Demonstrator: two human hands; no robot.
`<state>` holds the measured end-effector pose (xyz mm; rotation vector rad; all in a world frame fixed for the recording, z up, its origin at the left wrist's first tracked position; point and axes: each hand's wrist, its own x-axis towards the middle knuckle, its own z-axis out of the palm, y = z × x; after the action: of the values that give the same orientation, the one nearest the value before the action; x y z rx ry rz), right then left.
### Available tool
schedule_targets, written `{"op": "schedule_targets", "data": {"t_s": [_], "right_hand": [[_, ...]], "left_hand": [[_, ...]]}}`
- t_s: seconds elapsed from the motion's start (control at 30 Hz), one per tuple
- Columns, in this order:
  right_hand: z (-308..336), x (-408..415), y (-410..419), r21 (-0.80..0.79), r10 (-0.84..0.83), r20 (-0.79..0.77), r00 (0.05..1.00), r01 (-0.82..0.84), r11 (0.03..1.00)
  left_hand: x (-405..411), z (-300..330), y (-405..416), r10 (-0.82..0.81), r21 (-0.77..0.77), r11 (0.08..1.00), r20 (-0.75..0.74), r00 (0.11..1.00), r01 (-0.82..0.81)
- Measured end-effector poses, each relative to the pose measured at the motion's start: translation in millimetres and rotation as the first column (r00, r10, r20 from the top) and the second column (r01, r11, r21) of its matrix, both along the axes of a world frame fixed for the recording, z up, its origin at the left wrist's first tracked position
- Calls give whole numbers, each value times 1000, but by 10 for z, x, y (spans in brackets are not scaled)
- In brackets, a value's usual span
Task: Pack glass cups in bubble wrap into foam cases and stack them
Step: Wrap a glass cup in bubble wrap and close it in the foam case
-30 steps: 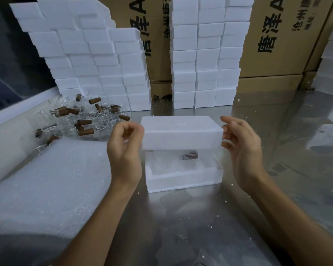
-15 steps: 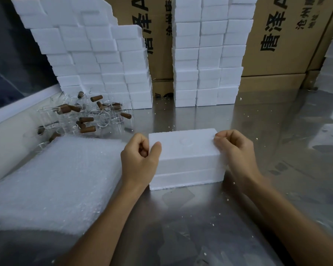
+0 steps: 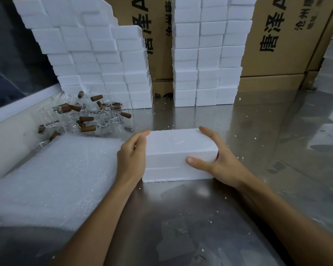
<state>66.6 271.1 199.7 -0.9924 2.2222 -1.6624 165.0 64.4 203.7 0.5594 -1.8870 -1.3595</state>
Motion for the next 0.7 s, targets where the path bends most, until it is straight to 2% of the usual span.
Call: {"op": "schedule_targets", "data": {"t_s": [0.2,0.37,0.7], "right_hand": [[-4,-34,3,41,37,-64,997,-35,999],[-17,-38,-2,56,44,-103,994,-38,998],[-21,-137,21,30,90,-40,995,-89,996]], "left_hand": [[33,-17,-79,-88,125,988,-40,995,92],[74,-46,-82,-161,19,987,22,987,160],[74,-59,-98,-213,43,976,-21,977,214]]}}
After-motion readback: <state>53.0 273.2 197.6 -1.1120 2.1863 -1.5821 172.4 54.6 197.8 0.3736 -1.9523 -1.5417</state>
